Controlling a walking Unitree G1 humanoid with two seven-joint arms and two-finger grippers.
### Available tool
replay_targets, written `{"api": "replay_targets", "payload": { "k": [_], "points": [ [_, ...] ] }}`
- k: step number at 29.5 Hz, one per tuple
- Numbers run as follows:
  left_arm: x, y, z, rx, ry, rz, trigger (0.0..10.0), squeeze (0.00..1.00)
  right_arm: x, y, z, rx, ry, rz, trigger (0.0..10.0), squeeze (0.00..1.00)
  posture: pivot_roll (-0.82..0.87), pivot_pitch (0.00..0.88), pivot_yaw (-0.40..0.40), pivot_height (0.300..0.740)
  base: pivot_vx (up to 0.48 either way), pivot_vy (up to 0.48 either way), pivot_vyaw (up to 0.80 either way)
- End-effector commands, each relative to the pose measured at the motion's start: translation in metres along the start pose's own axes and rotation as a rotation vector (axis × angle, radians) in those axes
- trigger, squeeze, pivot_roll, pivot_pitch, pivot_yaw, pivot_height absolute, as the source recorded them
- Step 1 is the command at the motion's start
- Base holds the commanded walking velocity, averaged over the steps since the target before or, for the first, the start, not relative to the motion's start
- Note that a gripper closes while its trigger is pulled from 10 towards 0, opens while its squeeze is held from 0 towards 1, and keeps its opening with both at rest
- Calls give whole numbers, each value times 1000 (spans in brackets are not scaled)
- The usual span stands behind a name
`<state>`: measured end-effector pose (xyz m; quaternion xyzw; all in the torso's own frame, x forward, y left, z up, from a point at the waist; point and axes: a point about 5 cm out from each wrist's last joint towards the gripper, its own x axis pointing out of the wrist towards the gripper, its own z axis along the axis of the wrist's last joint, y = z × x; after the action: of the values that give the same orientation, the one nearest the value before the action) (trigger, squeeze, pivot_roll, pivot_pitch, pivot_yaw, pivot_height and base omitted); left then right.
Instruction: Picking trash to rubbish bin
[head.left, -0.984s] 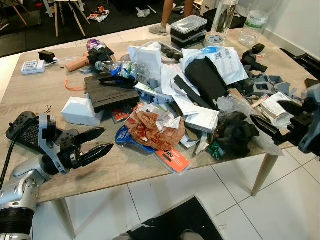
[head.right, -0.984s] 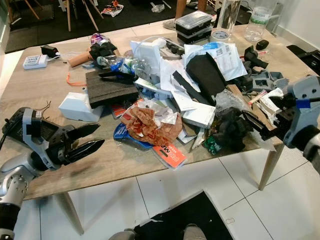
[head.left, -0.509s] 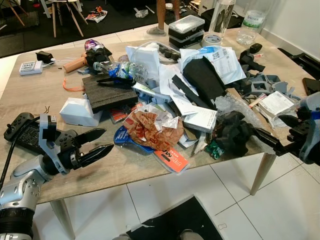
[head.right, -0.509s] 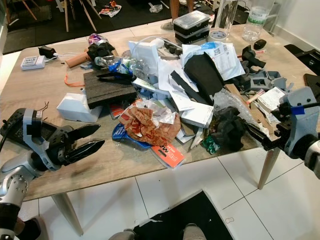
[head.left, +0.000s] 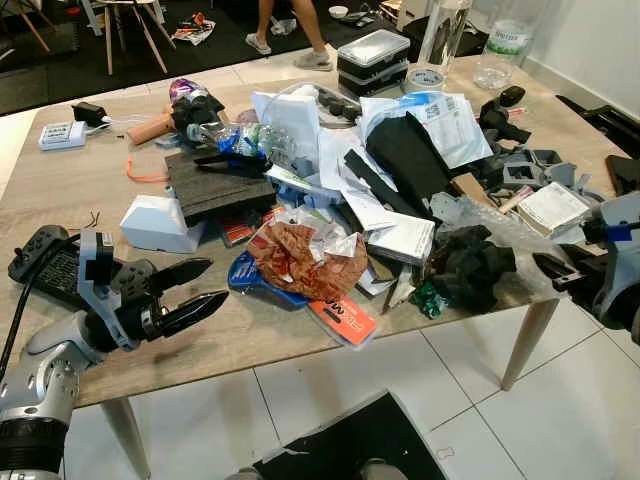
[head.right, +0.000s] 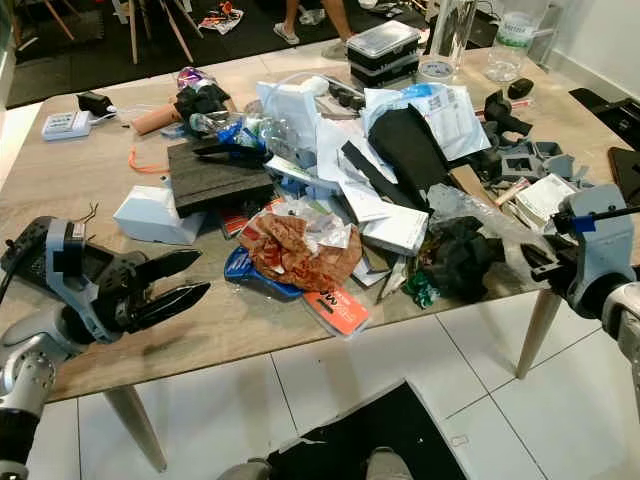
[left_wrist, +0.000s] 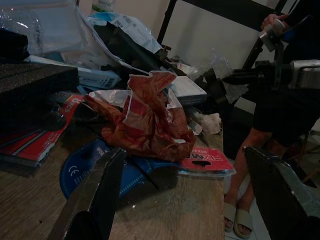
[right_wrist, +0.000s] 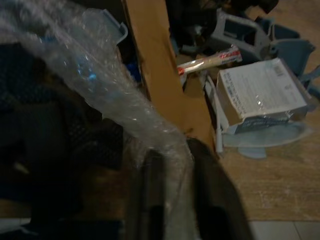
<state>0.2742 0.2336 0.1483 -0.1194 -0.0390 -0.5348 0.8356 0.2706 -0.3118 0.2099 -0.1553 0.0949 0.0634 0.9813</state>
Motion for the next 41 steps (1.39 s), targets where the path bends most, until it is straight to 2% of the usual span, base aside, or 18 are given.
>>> {"api": "replay_targets", "payload": {
  "k": [1, 9, 11, 12, 14, 18, 28, 30, 32, 33, 34, 35, 36, 37, 38, 39, 41],
  "points": [
    [-5, -1, -1, -1, 18, 8, 10000, 0, 2, 1, 0, -10, -9, -6, 0, 0, -96, 165, 43, 740, 0, 0, 0],
    [-5, -1, -1, 0, 17, 8, 10000, 0, 3, -5, 14, -36, -114, -58, 0, 0, -93, 162, 39, 740, 0, 0, 0],
    [-4, -1, -1, 0, 15, 6, 10000, 0, 3, -9, 32, -17, -244, -100, 0, 0, -93, 162, 39, 740, 0, 0, 0],
    [-4, -1, -1, 0, 15, 6, 10000, 0, 3, -9, 32, -17, -244, -100, 0, 0, -93, 162, 39, 740, 0, 0, 0],
    [-2, -1, 0, 0, 8, 0, 10000, 0, -1, -11, 53, 20, -403, -122, 0, 0, -95, 159, 41, 740, 0, 0, 0],
    [2, -1, 1, 2, -6, -7, 10000, 0, -6, -12, 74, 43, -553, -126, 0, 0, -96, 154, 39, 740, 0, 0, 0],
    [4, -3, -2, -2, -17, -10, 10000, 0, -7, -22, 83, 81, -647, -181, 0, 0, -95, 152, 30, 740, 0, 0, 0],
    [4, -4, -3, -4, -22, -10, 10000, 0, -9, -18, 88, 137, -707, -147, 0, 0, -94, 152, 30, 740, 0, 0, 0],
    [5, -4, -1, -5, -39, -12, 10000, 0, -12, -8, 97, 229, -792, -33, 0, 0, -93, 152, 30, 740, 0, 0, 0],
    [5, -4, -1, -5, -39, -12, 10000, 0, -12, -8, 97, 229, -792, -33, 0, 0, -93, 152, 30, 740, 0, 0, 0],
    [8, -4, 1, -3, -59, -10, 10000, 0, -15, 5, 104, 294, -851, 98, 0, 0, -93, 152, 30, 740, 0, 0, 0],
    [9, -4, 3, -2, -68, -7, 10000, 0, -16, 12, 106, 316, -866, 156, 0, 0, -93, 152, 30, 740, 0, 0, 0],
    [12, -5, 4, 0, -85, -10, 10000, 0, -16, 25, 107, 306, -865, 245, 7529, 0, -90, 147, 31, 740, 0, 0, 0],
    [15, -5, 6, 2, -97, -12, 10000, 0, -17, 35, 108, 299, -863, 308, 7529, 0, -90, 147, 31, 740, 0, 0, 0],
    [15, -5, 6, 2, -97, -12, 10000, 0, -17, 35, 108, 299, -863, 308, 7529, 0, -90, 147, 31, 740, 0, 0, 0],
    [21, -7, 11, 1, -140, -27, 10000, 0, -15, 57, 106, 288, -844, 430, 10000, 0, -83, 145, 35, 740, 0, 0, 0],
    [23, -8, 13, 0, -154, -33, 10000, 0, -14, 63, 105, 289, -838, 458, 10000, 0, -83, 145, 35, 740, 0, 0, 0]
  ]
}}
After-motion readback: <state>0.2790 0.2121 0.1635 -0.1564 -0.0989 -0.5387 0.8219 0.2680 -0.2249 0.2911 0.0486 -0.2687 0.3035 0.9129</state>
